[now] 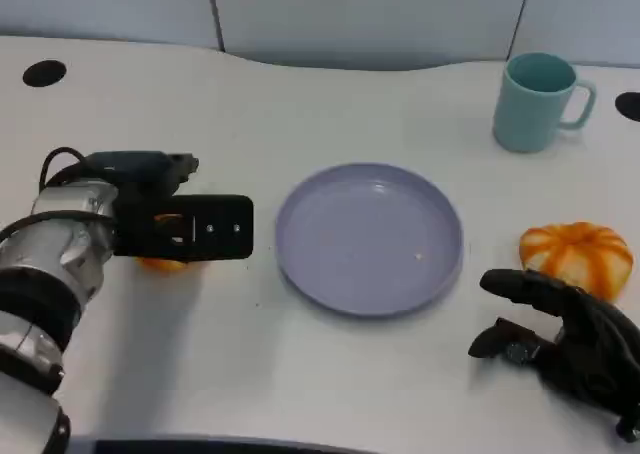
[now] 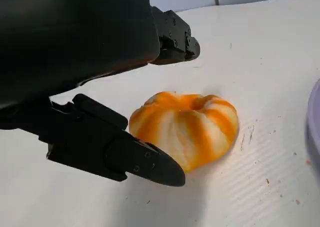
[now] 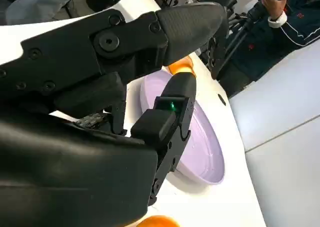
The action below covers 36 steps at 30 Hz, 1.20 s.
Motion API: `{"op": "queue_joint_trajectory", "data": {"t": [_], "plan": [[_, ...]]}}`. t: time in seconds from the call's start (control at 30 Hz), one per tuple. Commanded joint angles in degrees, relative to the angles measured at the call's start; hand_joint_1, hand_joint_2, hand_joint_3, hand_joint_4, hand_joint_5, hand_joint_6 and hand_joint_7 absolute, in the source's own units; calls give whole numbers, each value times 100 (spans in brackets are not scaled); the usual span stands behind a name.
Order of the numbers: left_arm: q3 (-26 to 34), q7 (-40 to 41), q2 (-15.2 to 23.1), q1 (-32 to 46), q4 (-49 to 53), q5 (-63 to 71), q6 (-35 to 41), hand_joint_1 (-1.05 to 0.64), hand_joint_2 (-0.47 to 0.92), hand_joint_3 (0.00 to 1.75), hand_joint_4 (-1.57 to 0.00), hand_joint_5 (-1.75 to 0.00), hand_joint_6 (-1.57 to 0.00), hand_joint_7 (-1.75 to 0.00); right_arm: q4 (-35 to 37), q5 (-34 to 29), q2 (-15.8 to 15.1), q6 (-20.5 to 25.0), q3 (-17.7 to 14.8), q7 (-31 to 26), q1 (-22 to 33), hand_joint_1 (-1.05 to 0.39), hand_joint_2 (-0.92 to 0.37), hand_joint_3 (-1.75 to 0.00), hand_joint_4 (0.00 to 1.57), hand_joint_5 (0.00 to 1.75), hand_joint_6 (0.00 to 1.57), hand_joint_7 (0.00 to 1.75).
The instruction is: Grasp the bread from the table and place it into the plate.
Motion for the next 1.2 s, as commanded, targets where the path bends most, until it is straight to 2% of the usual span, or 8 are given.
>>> {"op": "queue_joint_trajectory", "data": {"t": [0.03,0.47,0.57,0.63,1.07,1.2], "plan": [[-60,99,79,-172,63,-36,5,-58,81,0,-2,-1,-12,0,78,-42,-43,88,3,-60,138,-37,-92,-12,68,112,82,51],[-117,115,91,-182,72,-91,11,-58,81,0,-2,-1,-12,0,78,-42,-43,88,3,-60,138,-37,-92,-12,68,112,82,51],[-378,375,-457,-508,1182,105,245,-60,79,0,-7,-3,-15,-1,192,-18,-114,118,-39,12,117,-39,-92,-9,70,110,83,49],[-390,268,-671,-605,1547,47,422,-57,79,0,-8,-4,-18,-2,367,-22,-146,115,-69,42,45,-38,-92,-8,71,106,86,46],[-495,340,-781,-524,1773,-57,354,-60,81,0,-13,-5,-21,-1,510,-58,-159,11,-111,150,-17,-39,-92,-8,73,102,90,38],[-515,322,-784,-512,1791,-64,329,-57,82,0,-11,-3,-19,0,484,-49,-144,31,-113,120,-13,-38,-92,-8,73,103,90,37]]}}
